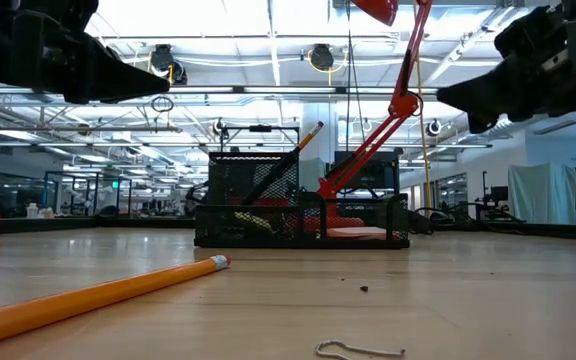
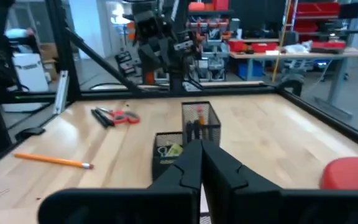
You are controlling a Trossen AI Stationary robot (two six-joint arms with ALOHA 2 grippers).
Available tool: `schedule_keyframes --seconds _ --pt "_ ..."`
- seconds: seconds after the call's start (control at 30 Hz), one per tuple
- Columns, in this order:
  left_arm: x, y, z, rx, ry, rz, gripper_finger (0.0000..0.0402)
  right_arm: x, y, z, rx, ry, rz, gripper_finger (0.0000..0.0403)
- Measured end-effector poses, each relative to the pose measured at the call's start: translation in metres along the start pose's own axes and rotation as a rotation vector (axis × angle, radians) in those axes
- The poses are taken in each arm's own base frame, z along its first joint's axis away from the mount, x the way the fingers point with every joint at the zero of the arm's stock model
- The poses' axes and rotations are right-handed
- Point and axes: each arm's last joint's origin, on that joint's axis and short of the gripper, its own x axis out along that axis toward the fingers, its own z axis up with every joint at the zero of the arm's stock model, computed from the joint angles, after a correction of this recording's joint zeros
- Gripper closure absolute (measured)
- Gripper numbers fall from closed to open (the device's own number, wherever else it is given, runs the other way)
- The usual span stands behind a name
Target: Pick and place office supplies into organizer
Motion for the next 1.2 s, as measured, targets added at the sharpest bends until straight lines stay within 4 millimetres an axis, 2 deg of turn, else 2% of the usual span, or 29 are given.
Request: schedule_keyframes --seconds 0.4,0.53,0.63,0.7,0.83,0.93,1.07,1.2 --pt "0.000 0.000 -0.002 -0.118 0.017 -0.003 0.0355 0.000 0.001 0.003 0.002 -0.038 0.027 0.0403" --pt "-0.002 -0.002 0.006 -0.161 -0.057 -0.045 0.0355 0.000 0.001 0.003 0.002 -0.039 0.027 0.0400" --pt "-0.002 -0.007 0.019 -0.161 -0.127 -0.078 0.0355 0.000 0.001 0.003 0.002 -0.039 0.027 0.0400" --pt "0.001 -0.011 0.032 -0.144 -0.111 -0.049 0.0355 0.000 0.001 0.003 -0.003 -0.039 0.027 0.0399" --pt "0.013 -0.023 0.056 -0.014 0.117 -0.003 0.0355 0.000 0.001 0.003 -0.010 -0.036 0.026 0.0399" --pt "0.016 -0.027 0.083 -0.004 0.231 0.060 0.0355 0.000 0.001 0.002 -0.020 -0.030 0.026 0.0399" --pt "0.013 -0.030 0.112 -0.093 0.300 0.031 0.0355 0.000 0.001 0.002 -0.019 -0.031 0.026 0.0400" --pt "0.009 -0.033 0.118 -0.281 0.430 -0.025 0.0355 0.000 0.001 0.002 -0.012 -0.024 0.027 0.0401"
